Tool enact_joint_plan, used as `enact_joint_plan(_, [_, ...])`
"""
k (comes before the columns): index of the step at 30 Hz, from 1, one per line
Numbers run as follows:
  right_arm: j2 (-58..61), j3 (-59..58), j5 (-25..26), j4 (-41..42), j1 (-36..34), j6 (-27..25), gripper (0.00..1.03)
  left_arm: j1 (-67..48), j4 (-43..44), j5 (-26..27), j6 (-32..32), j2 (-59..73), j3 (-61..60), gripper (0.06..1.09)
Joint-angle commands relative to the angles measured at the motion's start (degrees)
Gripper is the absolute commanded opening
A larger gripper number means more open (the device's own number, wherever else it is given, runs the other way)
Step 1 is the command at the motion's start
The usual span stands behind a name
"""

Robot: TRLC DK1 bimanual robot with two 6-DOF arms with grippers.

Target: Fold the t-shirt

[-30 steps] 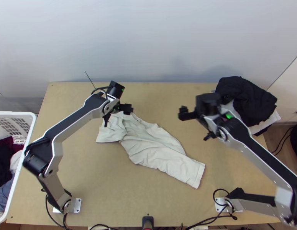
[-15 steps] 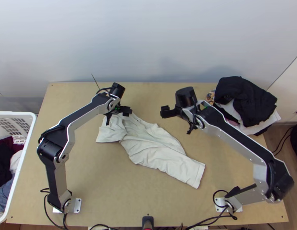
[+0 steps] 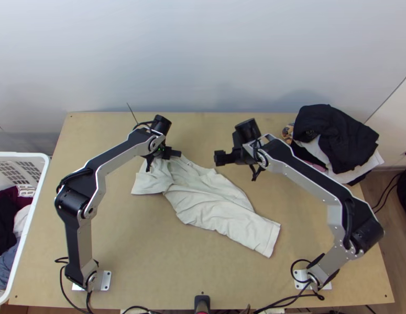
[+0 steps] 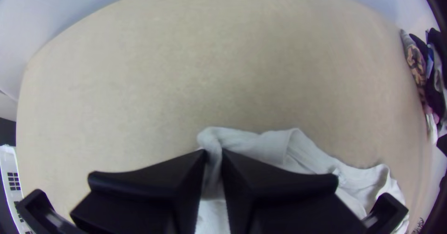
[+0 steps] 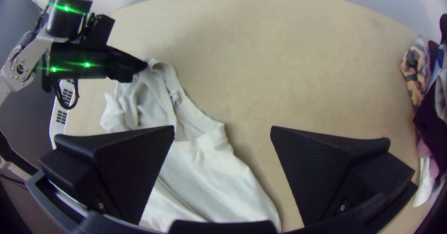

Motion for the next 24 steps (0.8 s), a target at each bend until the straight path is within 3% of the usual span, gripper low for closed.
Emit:
enact_joint_plan(1, [3.54, -1.37, -5.30, -1.28, 0.41, 0.94, 0.92, 0.04, 1.53, 0.01, 0.13, -2.54, -1.36, 0.10])
enact_joint_plan(3, [4.59, -1.37, -6.00, -1.28, 0.93, 0.94, 0.87, 0.04, 1.53, 0.01, 0.13, -3.33, -1.89, 0.10])
enact_joint_plan(21, [14.96, 4.35, -4.77, 2.94, 3.83, -0.03, 0.86, -0.22, 1.00, 0.01, -0.84, -7.99, -3.30, 0.10])
enact_joint_plan(22, [15.23, 4.70, -4.77, 2.94, 3.92, -0.46, 0.80, -0.31, 1.00, 0.01, -1.01, -8.17, -3.30, 0.10])
enact_joint_plan(24, [16.19, 5.49, -4.86, 2.94, 3.83, -1.43, 0.54, -0.40, 1.00, 0.01, -1.19, -8.61, -3.47, 0.10])
